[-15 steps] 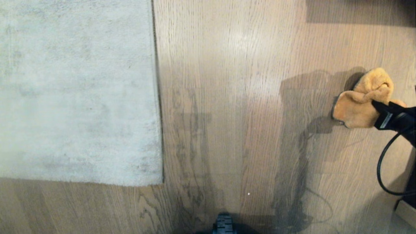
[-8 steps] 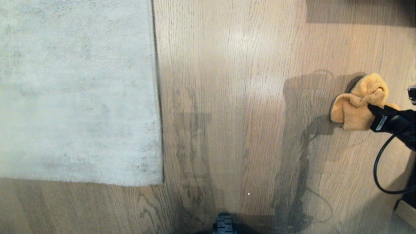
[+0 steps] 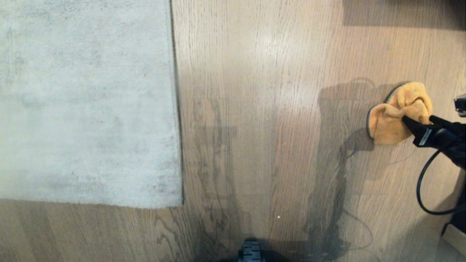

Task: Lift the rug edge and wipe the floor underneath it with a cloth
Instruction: Put down the rag

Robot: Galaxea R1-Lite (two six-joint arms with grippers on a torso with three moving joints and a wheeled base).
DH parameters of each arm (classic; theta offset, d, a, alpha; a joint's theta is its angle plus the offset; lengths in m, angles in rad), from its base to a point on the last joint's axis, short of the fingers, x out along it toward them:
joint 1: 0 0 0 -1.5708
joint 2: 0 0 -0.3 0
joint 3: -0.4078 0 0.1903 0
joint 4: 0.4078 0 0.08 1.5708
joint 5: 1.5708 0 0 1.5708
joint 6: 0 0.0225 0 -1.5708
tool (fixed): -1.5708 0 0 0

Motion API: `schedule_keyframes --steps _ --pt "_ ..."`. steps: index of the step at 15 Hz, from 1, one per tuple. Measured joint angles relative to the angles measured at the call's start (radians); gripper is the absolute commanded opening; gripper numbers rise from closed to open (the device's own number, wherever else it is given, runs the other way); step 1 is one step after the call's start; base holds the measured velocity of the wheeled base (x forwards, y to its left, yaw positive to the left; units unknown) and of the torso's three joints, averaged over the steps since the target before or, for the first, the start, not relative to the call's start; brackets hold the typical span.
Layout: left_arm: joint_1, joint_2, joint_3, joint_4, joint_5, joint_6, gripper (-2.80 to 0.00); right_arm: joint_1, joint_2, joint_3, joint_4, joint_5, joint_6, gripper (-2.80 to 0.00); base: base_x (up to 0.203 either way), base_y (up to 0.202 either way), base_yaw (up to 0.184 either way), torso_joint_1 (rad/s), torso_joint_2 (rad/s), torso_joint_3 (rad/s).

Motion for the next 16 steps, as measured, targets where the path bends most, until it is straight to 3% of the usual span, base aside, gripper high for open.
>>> schedule_keyframes --steps 16 --pt "0.0 0.0 0.0 0.0 0.001 0.0 -2.8 0.008 -0.085 0.029 0.003 0.0 -0.026 0.0 0.0 0.0 0.0 0.0 0.0 0.0"
